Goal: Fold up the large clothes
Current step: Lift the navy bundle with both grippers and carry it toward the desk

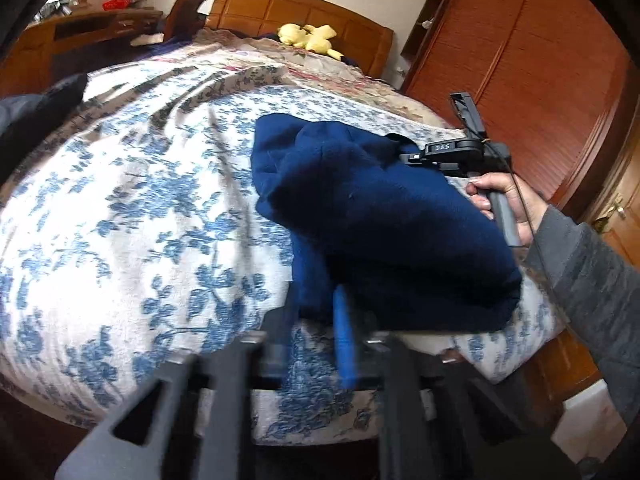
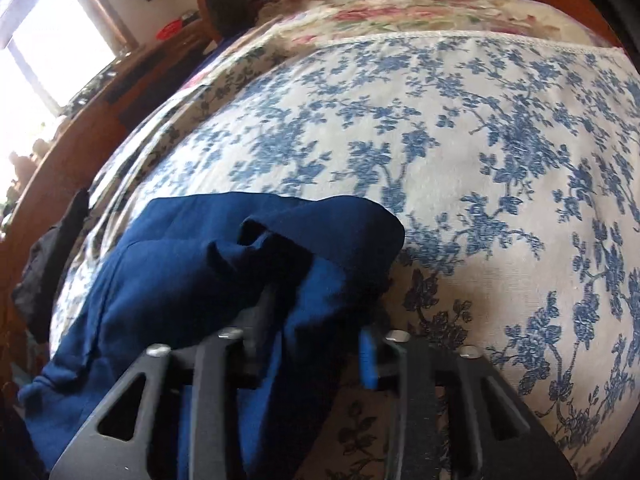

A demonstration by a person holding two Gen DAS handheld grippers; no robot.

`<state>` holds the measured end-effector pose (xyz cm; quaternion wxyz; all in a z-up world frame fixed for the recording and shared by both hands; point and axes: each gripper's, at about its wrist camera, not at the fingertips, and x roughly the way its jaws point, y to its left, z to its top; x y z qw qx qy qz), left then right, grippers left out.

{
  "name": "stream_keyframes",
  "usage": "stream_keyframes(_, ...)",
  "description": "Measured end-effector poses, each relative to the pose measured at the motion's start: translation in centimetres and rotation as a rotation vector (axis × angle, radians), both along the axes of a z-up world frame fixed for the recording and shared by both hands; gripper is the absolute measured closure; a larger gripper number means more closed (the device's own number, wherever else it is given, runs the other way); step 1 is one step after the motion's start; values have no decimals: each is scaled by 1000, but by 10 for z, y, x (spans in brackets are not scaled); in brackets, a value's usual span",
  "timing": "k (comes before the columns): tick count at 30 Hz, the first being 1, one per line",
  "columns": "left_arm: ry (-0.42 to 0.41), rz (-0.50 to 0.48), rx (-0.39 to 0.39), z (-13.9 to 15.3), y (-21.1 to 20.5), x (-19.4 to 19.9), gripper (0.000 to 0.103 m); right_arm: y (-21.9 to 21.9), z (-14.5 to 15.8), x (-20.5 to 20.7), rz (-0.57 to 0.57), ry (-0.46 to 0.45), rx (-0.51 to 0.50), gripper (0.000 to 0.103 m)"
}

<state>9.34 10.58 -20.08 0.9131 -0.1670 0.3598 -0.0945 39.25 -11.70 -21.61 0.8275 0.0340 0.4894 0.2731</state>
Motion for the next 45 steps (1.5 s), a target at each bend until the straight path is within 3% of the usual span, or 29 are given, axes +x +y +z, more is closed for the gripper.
stream_keyframes(3, -23, 5, -20, 6, 4, -2, 94, 4, 10, -9, 38, -54, -16, 96)
stream_keyframes(9, -120, 33, 35, 40, 4, -8, 95, 1, 54, -31, 15, -186, 11, 98)
stream_keyframes(20, -222, 94, 94, 85, 36, -21, 96, 15, 112, -64, 79, -271, -17, 98)
stream_keyframes(29, -252, 160, 106, 88, 78, -49, 96, 62, 127, -86, 170, -300, -63, 98)
stream_keyframes(45, -263, 291, 134, 92, 180, -95, 96, 206, 125, -115, 350, -321, -145, 98)
